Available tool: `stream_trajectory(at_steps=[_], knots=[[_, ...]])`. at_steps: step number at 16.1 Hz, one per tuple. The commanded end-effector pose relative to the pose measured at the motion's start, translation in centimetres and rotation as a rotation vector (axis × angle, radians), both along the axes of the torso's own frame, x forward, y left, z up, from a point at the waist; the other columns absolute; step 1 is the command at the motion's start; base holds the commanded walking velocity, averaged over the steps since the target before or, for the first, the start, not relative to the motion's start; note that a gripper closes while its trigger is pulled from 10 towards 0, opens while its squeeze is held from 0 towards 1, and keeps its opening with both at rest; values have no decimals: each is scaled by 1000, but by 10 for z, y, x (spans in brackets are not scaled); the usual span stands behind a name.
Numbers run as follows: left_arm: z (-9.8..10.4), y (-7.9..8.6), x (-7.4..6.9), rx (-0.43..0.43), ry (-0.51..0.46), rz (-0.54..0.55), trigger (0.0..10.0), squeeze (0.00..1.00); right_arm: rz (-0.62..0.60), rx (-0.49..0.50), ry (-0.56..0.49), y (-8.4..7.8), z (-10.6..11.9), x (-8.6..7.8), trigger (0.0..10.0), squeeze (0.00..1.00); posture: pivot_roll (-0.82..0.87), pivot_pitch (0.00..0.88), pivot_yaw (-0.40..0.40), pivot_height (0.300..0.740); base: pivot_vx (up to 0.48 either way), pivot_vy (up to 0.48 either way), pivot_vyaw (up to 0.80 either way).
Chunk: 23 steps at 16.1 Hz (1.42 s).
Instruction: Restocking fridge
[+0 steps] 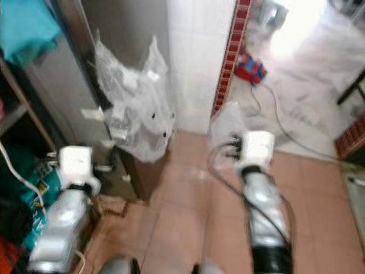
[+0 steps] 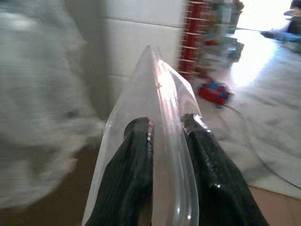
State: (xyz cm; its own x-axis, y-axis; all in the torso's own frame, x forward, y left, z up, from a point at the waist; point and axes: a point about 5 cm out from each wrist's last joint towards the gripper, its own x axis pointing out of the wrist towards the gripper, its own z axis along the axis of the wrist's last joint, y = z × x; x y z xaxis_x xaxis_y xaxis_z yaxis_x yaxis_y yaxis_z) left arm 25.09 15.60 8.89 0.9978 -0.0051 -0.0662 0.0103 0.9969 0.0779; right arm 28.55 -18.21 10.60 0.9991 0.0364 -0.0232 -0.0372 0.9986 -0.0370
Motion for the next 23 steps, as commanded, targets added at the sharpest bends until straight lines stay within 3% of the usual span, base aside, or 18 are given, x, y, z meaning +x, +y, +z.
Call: stream_trajectory(at_steps=[1, 11, 17, 23], knots=[[1, -6, 1, -14, -9, -23, 10000, 0, -3, 10, -25, -3, 7, 2, 10000, 0, 53, 23, -6, 740, 0, 0, 0], [2, -9, 1, -51, -23, -58, 10000, 0, 24, 8, -19, 0, 5, 0, 10000, 0, 46, 21, -6, 740, 184, 0, 0], [3, -8, 3, -83, -23, -29, 10000, 0, 22, -7, -29, -2, 6, 1, 10000, 0, 44, 19, -8, 740, 166, 392, 0], [3, -11, 4, -66, -29, -52, 10000, 0, 18, -9, -38, -2, 8, 2, 10000, 0, 44, 18, -7, 740, 0, 0, 0]])
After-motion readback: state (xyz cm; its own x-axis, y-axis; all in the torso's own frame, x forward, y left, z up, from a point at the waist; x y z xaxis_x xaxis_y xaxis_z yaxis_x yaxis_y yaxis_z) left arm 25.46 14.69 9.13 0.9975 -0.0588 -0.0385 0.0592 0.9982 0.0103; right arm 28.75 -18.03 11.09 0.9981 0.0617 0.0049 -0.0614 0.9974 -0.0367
